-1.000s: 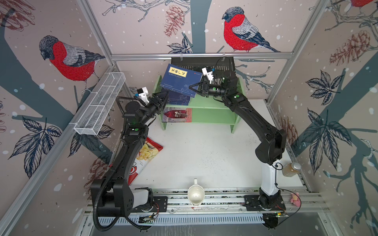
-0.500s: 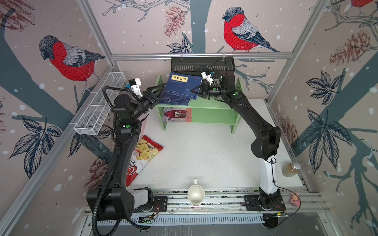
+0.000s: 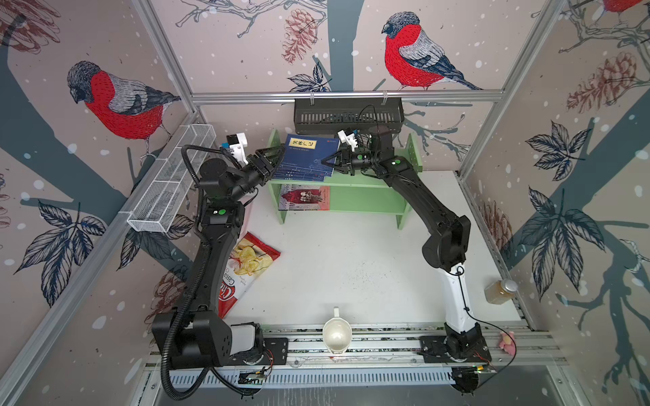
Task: Stacking books/files
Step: Place the book on the bookshelf.
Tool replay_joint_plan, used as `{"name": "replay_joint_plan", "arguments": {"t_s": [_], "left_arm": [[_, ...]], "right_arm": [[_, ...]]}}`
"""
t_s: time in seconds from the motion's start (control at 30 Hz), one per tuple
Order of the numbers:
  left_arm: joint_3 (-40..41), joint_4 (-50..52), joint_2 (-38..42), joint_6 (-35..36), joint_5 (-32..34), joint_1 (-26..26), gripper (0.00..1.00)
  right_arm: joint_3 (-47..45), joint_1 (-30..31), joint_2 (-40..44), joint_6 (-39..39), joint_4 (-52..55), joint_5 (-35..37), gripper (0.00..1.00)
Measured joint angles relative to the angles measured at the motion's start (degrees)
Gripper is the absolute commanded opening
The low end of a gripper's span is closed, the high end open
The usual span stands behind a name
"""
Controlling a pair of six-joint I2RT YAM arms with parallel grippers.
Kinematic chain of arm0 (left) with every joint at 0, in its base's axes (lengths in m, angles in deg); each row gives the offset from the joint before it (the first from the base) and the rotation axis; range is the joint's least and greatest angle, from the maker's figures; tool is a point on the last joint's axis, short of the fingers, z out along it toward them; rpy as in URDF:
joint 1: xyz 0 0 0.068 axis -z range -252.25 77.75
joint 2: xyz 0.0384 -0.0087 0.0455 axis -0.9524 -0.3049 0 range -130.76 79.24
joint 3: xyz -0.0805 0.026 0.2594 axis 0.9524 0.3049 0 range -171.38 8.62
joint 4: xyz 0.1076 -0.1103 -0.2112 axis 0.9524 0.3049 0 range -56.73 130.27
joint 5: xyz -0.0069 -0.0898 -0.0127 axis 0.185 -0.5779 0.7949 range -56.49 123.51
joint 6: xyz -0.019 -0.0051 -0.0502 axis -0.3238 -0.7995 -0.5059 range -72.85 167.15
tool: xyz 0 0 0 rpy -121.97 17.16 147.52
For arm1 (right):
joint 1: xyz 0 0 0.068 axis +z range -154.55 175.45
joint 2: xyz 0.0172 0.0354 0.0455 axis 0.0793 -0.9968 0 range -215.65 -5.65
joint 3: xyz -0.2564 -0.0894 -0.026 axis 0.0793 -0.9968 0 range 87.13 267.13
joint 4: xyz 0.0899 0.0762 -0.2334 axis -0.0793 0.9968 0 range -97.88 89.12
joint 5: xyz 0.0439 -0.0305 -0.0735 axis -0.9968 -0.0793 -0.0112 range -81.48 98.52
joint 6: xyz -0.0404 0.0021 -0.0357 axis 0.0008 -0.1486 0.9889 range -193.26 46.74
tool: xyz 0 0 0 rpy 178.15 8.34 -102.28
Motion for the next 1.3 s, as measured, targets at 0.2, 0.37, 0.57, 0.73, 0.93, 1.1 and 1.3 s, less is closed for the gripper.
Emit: {"name": "replay_joint_plan", "arguments": {"t_s": [0.2, 0.37, 0.57, 0.73, 0.93, 1.1, 1.3], "left_arm": [[0.0, -2.2, -0.9, -1.0, -0.3, 0.0, 0.53], [0.2, -3.1, -1.1, -2.5, -1.3, 0.0, 0.53], [0.6, -4.4, -0.9, -3.3, -1.3, 0.0, 0.53], [1.1, -4.5, -0.7, -3.5, -1.3, 0.0, 0.53], [1.3, -4.9, -0.5, -3.8, -1.3, 0.0, 0.53], [1.5, -5.1, -0.5, -4.7, -1.4, 0.0, 0.53], [1.5, -5.3, -0.5, -4.9, -1.6, 0.0, 0.53]], "right_arm": [[0.3, 0.2, -1.1, -0.2, 1.3, 1.2, 0.17], [1.1, 0.3, -1.9, -0.2, 1.6, 1.9, 0.34], [2.3, -0.2, -2.1, -0.1, 2.7, 3.1, 0.5], [2.4, -1.0, -1.3, 1.1, 4.7, 5.1, 0.53], [2.4, -1.6, -0.9, 3.3, 9.8, 8.3, 0.46], [2.4, -1.5, -0.5, 4.5, 11.8, 8.9, 0.22], [2.4, -1.4, 0.4, 4.7, 11.8, 9.6, 0.09]]}}
